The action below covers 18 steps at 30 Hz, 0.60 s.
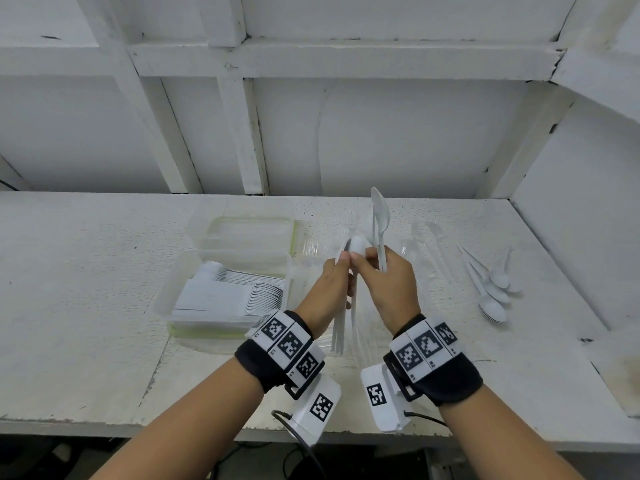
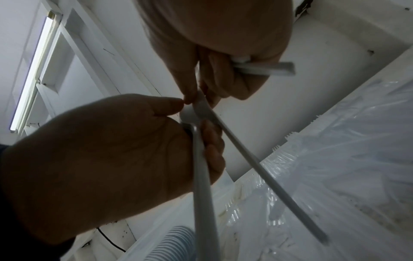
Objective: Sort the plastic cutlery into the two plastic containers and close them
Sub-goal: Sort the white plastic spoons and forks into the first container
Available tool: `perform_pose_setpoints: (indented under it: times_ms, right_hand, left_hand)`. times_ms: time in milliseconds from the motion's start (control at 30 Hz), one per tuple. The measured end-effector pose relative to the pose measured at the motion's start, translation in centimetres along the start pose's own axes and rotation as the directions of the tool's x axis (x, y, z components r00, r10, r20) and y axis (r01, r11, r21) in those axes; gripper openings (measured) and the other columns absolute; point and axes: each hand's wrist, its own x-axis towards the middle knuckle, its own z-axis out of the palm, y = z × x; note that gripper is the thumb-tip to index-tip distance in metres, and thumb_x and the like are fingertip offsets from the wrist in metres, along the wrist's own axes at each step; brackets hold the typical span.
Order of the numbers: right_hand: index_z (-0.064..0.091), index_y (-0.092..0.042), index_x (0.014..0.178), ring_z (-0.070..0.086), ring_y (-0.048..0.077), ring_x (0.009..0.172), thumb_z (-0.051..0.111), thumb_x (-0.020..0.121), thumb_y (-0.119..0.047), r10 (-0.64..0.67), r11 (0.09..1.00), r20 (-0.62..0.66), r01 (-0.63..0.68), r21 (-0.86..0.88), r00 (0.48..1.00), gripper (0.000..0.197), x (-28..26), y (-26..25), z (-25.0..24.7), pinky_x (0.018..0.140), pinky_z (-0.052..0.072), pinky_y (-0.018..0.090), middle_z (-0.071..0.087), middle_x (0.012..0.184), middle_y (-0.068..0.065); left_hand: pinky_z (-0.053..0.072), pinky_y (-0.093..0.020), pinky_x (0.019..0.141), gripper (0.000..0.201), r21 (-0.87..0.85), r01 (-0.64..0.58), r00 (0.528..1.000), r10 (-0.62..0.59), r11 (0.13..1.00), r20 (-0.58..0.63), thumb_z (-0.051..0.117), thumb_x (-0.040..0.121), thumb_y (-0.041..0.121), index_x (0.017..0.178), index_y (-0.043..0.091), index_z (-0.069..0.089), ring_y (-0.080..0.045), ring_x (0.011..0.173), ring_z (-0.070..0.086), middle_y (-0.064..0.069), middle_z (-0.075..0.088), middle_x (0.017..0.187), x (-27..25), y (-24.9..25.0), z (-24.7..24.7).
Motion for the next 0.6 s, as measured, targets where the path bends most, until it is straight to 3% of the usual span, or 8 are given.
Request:
perform_pose_setpoints:
  times_ms: [67,133,167,233,267,333,500,600]
  right_hand:
    - [0.066,-0.006,0.082,0.062,0.01,0.07,0.065,0.086,-0.02,0.023,1.0,0.0,-0.023,0.005,1.0,0.015,0.0,0.0,0.1,0.065,0.046,0.014,0.066,0.072,-0.001]
    - [0.067,-0.005,0.084,0.062,0.005,0.068,0.064,0.087,-0.02,0.036,0.999,0.008,-0.036,0.014,0.999,0.016,0.0,-0.2,0.2,0.064,0.046,0.014,0.066,0.071,-0.002]
    - [0.068,-0.004,0.084,0.061,0.001,0.064,0.061,0.089,-0.021,0.041,0.999,0.019,-0.041,0.026,0.999,0.018,-0.1,-0.3,0.2,0.061,0.045,0.011,0.065,0.07,-0.002]
    - [0.069,-0.003,0.083,0.059,-0.002,0.053,0.055,0.093,-0.025,0.061,0.998,0.055,-0.063,0.03,0.997,0.028,-0.2,-0.7,0.1,0.05,0.043,0.007,0.067,0.07,0.003]
    - [0.069,-0.006,0.082,0.056,-0.003,0.049,0.052,0.094,-0.028,0.074,0.997,0.076,-0.076,0.022,0.994,0.03,-0.3,-0.9,0.1,0.046,0.041,0.007,0.068,0.072,0.005]
    - [0.066,-0.018,0.086,0.051,-0.006,0.043,0.047,0.096,-0.031,0.08,0.996,0.134,-0.083,0.013,0.988,0.026,-0.3,-1.2,0.0,0.042,0.036,0.006,0.068,0.079,-0.003]
    - [0.039,-0.024,0.113,0.044,0.0,0.057,0.037,0.098,-0.038,0.106,0.994,0.181,-0.108,-0.003,0.978,0.021,-0.2,-0.7,0.0,0.053,0.031,0.015,0.053,0.084,-0.006]
    - [0.035,-0.023,0.111,0.042,0.004,0.057,0.034,0.1,-0.031,0.088,0.993,0.193,-0.07,-0.098,0.977,0.014,-0.5,0.1,0.0,0.053,0.032,0.02,0.048,0.075,-0.007]
  left_hand:
    - [0.045,-0.028,0.086,0.053,0.04,-0.022,1.0,0.021,0.999,0.017,0.015,0.099,0.047,0.124,0.012,0.046,-0.011,0.098,0.053,-0.001,0.053,0.112,-0.2,-0.1,-0.2]
    - [0.039,-0.031,0.1,0.044,0.069,-0.067,0.997,0.065,0.995,0.036,0.014,0.1,0.047,0.112,0.027,0.051,-0.013,0.113,0.05,-0.004,0.048,0.127,-0.3,-0.1,-0.4]
    - [0.04,-0.029,0.098,0.042,0.065,-0.078,0.996,0.076,0.995,0.046,0.013,0.1,0.045,0.107,0.031,0.051,-0.012,0.108,0.053,-0.005,0.05,0.123,-0.4,0.0,-0.5]
    - [0.048,-0.026,0.08,0.05,-0.021,-0.051,0.998,0.052,0.998,0.045,0.014,0.101,0.044,0.116,0.016,0.052,-0.009,0.078,0.061,-0.007,0.059,0.096,-0.2,0.0,-0.4]
    - [0.05,-0.026,0.068,0.055,-0.085,-0.014,0.999,0.018,0.996,0.039,0.016,0.1,0.045,0.12,0.006,0.048,-0.009,0.062,0.058,-0.005,0.058,0.079,-0.1,0.0,-0.4]
    - [0.043,-0.025,0.051,0.058,-0.163,0.023,1.0,-0.019,0.986,0.025,0.022,0.098,0.051,0.121,0.002,0.044,-0.008,0.046,0.046,0.0,0.047,0.064,0.2,-0.3,-0.5]
    - [0.031,-0.019,0.047,0.033,-0.218,0.02,0.999,-0.013,0.976,0.034,0.041,0.094,0.049,0.09,0.016,0.045,-0.006,0.047,0.032,0.004,0.035,0.062,0.3,-0.6,-0.8]
    - [0.031,-0.021,0.052,0.029,-0.314,0.042,0.999,-0.045,0.948,-0.004,0.041,0.097,0.043,0.092,0.015,0.045,-0.008,0.053,0.034,0.002,0.036,0.063,0.6,-0.5,-0.9]
